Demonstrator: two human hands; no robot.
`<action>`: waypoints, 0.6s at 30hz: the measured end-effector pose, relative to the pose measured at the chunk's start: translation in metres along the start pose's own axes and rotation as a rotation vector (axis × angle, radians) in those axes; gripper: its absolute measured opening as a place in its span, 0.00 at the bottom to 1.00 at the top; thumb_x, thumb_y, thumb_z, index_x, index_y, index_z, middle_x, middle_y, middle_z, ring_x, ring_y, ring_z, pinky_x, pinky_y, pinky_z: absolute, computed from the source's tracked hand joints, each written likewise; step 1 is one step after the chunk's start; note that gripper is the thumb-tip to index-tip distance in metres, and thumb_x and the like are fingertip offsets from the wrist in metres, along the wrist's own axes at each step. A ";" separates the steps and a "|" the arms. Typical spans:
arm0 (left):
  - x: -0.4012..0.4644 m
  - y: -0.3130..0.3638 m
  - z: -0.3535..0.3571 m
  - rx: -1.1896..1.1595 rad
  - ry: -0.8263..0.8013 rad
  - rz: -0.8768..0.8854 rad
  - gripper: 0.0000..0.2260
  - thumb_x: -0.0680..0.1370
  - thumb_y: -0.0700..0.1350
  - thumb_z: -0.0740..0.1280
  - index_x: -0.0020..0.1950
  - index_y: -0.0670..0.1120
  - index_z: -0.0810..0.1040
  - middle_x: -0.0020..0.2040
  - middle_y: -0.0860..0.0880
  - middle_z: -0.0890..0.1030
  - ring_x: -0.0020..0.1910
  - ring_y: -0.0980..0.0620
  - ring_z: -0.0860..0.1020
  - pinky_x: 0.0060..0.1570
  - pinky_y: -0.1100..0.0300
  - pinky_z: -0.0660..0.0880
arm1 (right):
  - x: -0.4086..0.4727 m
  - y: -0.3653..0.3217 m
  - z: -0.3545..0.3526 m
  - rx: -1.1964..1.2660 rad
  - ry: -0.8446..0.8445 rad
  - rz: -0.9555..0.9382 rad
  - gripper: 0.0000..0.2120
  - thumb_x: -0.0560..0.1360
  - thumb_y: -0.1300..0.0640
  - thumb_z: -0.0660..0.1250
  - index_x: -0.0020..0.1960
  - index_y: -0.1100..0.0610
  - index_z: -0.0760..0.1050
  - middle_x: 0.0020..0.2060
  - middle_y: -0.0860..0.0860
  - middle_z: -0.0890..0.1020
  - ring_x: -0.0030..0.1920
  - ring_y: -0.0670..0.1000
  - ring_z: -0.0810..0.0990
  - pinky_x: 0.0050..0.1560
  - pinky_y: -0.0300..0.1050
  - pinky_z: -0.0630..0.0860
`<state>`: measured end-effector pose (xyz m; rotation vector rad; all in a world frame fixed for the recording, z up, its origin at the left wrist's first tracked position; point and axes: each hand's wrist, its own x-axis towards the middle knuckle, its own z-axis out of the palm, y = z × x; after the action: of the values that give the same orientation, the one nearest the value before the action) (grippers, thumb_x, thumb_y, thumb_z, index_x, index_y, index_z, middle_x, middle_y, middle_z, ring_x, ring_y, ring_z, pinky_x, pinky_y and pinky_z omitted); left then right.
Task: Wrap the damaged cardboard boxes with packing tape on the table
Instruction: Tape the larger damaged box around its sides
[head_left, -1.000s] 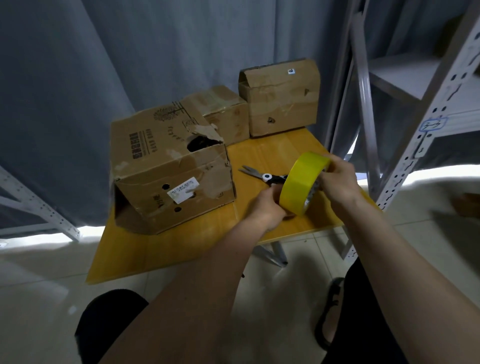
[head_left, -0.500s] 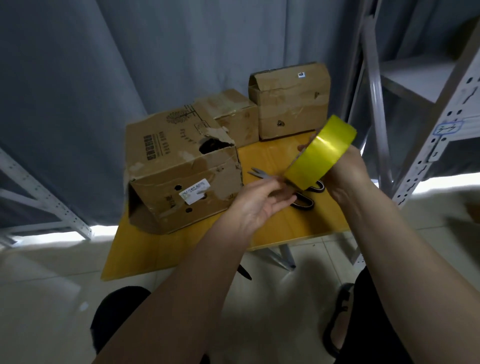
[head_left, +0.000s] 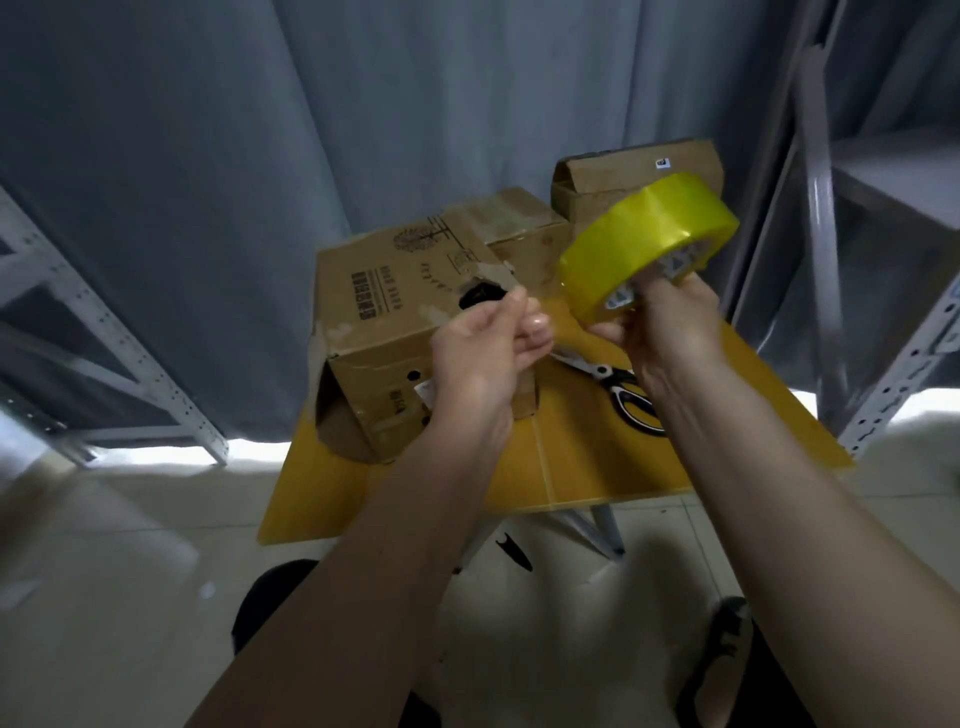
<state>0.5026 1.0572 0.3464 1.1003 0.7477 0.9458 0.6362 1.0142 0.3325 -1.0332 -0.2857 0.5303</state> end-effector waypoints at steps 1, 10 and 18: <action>0.002 0.005 -0.002 0.001 0.050 0.027 0.09 0.80 0.43 0.66 0.42 0.42 0.80 0.31 0.49 0.82 0.34 0.54 0.82 0.42 0.59 0.82 | 0.002 -0.001 0.004 -0.022 0.023 -0.043 0.05 0.78 0.56 0.66 0.53 0.55 0.73 0.42 0.54 0.84 0.36 0.54 0.86 0.31 0.48 0.82; 0.027 0.042 -0.021 0.442 0.244 0.377 0.13 0.82 0.48 0.62 0.38 0.49 0.76 0.37 0.49 0.80 0.39 0.49 0.80 0.48 0.47 0.80 | 0.019 -0.004 0.014 -0.112 0.220 -0.138 0.06 0.79 0.54 0.65 0.54 0.53 0.72 0.48 0.54 0.81 0.38 0.52 0.83 0.26 0.41 0.78; 0.060 0.053 -0.024 0.268 0.136 0.121 0.11 0.82 0.42 0.63 0.41 0.40 0.74 0.35 0.45 0.80 0.34 0.50 0.85 0.33 0.63 0.80 | 0.040 0.006 0.031 -0.199 0.258 -0.082 0.12 0.78 0.55 0.66 0.59 0.52 0.67 0.54 0.53 0.76 0.49 0.57 0.80 0.25 0.39 0.76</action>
<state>0.4937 1.1291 0.3873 1.3359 0.9477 1.0517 0.6535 1.0607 0.3418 -1.2635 -0.1525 0.2934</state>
